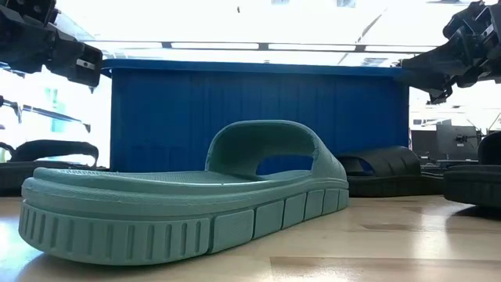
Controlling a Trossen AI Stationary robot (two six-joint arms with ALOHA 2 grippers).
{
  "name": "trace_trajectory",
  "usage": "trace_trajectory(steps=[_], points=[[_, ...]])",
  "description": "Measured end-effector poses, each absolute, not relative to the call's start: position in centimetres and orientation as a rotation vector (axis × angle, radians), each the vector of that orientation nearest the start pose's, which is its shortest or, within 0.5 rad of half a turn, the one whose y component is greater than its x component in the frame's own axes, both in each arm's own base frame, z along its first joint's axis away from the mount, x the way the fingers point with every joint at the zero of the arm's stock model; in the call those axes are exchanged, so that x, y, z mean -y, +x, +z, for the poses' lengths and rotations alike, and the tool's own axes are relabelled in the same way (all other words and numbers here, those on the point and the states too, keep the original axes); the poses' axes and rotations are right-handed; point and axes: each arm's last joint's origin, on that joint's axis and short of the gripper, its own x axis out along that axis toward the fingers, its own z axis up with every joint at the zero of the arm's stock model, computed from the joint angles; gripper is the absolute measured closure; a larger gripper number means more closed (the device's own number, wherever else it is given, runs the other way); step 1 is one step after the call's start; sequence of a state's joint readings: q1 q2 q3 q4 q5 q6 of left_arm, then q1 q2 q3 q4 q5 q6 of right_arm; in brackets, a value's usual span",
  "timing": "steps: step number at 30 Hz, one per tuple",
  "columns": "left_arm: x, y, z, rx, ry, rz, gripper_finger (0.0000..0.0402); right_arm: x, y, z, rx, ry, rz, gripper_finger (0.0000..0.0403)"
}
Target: Pick and place slides into bin
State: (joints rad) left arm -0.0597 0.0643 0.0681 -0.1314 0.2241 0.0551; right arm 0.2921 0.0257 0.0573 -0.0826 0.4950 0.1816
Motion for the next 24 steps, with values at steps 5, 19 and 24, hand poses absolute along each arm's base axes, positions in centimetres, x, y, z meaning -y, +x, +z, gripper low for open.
trace_trajectory(steps=[5, 19, 24], points=[[1.21, 9.60, 16.91, -0.120, 0.044, -0.286, 0.0273, -1.34, 9.22, 17.33, -0.029, 0.161, -0.206, 0.0224], [1.10, 9.63, 16.85, -0.118, 0.116, -0.246, 0.0273, -1.34, 9.22, 17.32, -0.029, 0.161, -0.206, 0.0224], [0.89, 9.67, 16.76, -0.124, 0.195, -0.177, 0.0273, -1.34, 9.22, 17.33, -0.029, 0.161, -0.206, 0.0224]])
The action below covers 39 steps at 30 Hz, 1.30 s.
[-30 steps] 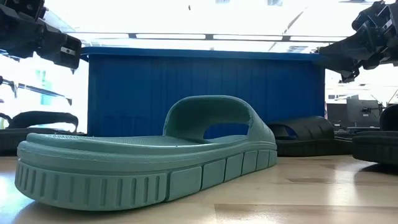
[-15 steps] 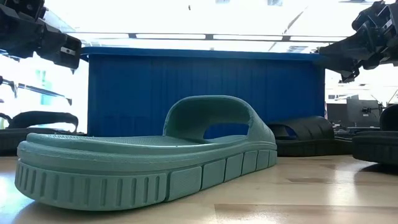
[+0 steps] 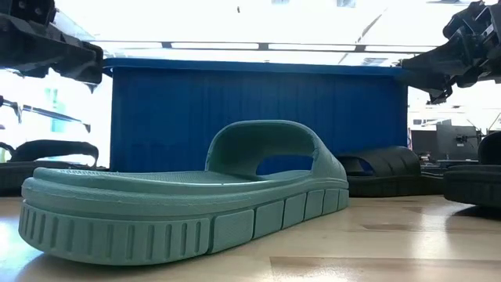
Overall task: Pick and place slides into bin
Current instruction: Put the green slide into the blue bin
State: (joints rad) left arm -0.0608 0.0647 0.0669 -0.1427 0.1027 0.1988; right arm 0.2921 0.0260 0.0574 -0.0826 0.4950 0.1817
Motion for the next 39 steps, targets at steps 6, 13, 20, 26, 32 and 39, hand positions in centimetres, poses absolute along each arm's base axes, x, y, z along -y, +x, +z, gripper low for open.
trace_trajectory(steps=[6, 13, 20, 26, 32, 39], points=[[0.8, 9.7, 16.7, -0.135, 0.207, -0.165, 0.0273, -1.3, 9.2, 17.3, -0.029, 0.161, -0.207, 0.0224], [1.5, 9.5, 17.0, -0.134, -0.087, -0.368, 0.0273, -1.3, 9.2, 17.3, -0.029, 0.161, -0.207, 0.0224], [2.3, 9.2, 17.1, -0.193, -0.278, -0.571, 0.0273, -1.3, 9.2, 17.3, -0.029, 0.161, -0.207, 0.0224], [3.3, 9.0, 17.1, -0.226, -0.338, -0.622, 0.0273, -1.3, 9.2, 17.3, -0.029, 0.161, -0.207, 0.0224], [4.6, 8.6, 17.4, -0.203, -0.331, -0.707, 0.0273, -1.3, 9.2, 17.3, -0.029, 0.161, -0.206, 0.0224], [6.2, 8.7, 18.1, -0.135, -0.272, -0.746, 0.0273, -1.3, 9.2, 17.3, -0.037, 0.082, -0.205, 0.0224]])
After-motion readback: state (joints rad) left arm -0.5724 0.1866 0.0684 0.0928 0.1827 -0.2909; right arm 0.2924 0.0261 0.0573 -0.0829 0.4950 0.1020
